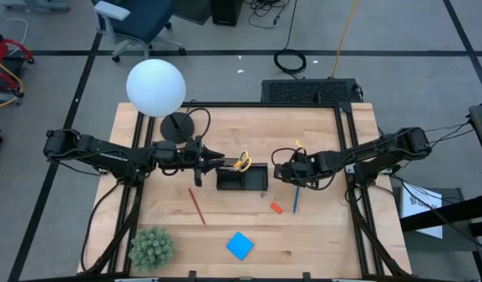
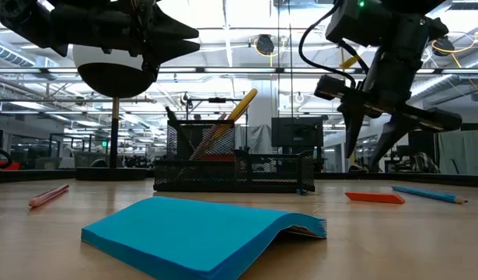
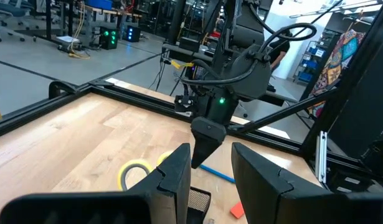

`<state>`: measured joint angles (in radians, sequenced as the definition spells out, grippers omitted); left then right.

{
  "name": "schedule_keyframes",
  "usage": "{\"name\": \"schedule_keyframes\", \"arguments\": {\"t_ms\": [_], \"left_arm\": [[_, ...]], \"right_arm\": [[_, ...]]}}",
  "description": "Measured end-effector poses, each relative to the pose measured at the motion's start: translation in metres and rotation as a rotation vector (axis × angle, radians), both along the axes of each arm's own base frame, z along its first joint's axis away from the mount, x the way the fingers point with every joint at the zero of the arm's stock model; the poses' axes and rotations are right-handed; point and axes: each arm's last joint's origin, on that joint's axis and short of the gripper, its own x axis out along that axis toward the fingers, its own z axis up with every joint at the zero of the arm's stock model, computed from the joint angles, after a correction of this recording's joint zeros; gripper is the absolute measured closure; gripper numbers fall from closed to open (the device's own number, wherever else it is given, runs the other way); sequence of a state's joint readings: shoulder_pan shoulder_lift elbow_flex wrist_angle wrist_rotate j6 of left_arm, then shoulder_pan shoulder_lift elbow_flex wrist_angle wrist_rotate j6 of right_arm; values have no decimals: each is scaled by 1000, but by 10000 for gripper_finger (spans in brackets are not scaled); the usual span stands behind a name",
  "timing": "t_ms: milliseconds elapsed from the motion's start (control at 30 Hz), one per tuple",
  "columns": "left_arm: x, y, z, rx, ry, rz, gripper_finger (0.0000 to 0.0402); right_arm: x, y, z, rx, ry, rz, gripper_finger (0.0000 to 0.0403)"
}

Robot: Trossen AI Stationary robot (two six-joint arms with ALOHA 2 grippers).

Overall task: Pick and place office supplies into organizer
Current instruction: Put the blue pencil into the desk organizer

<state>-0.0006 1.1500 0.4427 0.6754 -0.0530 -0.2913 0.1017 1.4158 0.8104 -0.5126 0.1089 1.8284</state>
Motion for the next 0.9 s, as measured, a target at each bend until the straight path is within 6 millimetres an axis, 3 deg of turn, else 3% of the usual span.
{"name": "schedule_keyframes", "arguments": {"t_ms": [433, 667, 900], "left_arm": [[0, 0, 0, 0, -1, 0, 288], [0, 0, 0, 0, -1, 0, 289], [0, 0, 0, 0, -1, 0, 288]], "right_arm": [[-6, 7, 0, -31, 45, 59, 255], [-13, 9, 13, -28, 246, -31, 254], [-3, 7, 23, 62, 340, -57, 256]]}}
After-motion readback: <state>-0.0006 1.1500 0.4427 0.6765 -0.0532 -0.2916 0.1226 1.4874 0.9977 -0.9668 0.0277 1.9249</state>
